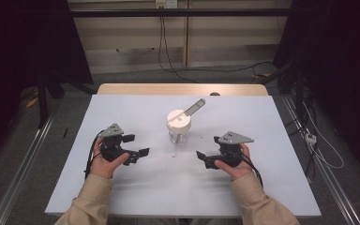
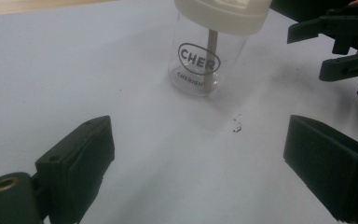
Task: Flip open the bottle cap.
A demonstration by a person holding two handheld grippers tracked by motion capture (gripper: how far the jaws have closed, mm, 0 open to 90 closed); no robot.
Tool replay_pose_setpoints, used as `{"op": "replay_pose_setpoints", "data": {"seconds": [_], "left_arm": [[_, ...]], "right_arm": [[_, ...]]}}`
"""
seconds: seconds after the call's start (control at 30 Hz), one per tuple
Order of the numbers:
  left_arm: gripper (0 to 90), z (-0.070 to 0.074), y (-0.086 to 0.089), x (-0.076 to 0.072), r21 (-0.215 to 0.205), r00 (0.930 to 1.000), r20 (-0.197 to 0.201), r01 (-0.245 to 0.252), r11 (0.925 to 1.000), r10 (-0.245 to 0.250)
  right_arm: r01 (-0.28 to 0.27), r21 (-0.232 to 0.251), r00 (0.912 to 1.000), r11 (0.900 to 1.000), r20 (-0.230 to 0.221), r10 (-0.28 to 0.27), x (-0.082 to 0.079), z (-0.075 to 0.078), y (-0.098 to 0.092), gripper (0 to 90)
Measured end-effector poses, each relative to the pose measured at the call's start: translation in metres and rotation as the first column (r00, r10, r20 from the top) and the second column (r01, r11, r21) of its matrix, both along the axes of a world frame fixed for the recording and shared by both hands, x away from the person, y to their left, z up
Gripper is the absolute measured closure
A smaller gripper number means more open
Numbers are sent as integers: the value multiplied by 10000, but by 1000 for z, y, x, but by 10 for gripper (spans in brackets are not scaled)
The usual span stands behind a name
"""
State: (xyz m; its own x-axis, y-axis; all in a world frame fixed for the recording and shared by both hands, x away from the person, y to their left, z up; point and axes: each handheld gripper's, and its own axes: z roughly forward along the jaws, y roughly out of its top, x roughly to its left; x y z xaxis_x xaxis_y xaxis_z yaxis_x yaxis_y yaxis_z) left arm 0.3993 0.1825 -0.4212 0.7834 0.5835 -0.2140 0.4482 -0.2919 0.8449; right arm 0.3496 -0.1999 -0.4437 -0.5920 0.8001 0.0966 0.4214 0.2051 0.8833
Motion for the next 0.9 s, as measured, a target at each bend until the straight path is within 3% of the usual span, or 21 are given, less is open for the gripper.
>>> {"op": "replay_pose_setpoints", "data": {"seconds": [0.57,0.9], "left_arm": [[84,-4,15,-9,354,9997,178,-202,9992,196],[84,-6,27,-15,339,9996,133,-249,9991,245]], "right_arm": [[63,-168,10000,9998,23,-63,-18,-3,-20,84],[223,-77,9998,9997,-7,-223,-31,-5,-35,90]]}}
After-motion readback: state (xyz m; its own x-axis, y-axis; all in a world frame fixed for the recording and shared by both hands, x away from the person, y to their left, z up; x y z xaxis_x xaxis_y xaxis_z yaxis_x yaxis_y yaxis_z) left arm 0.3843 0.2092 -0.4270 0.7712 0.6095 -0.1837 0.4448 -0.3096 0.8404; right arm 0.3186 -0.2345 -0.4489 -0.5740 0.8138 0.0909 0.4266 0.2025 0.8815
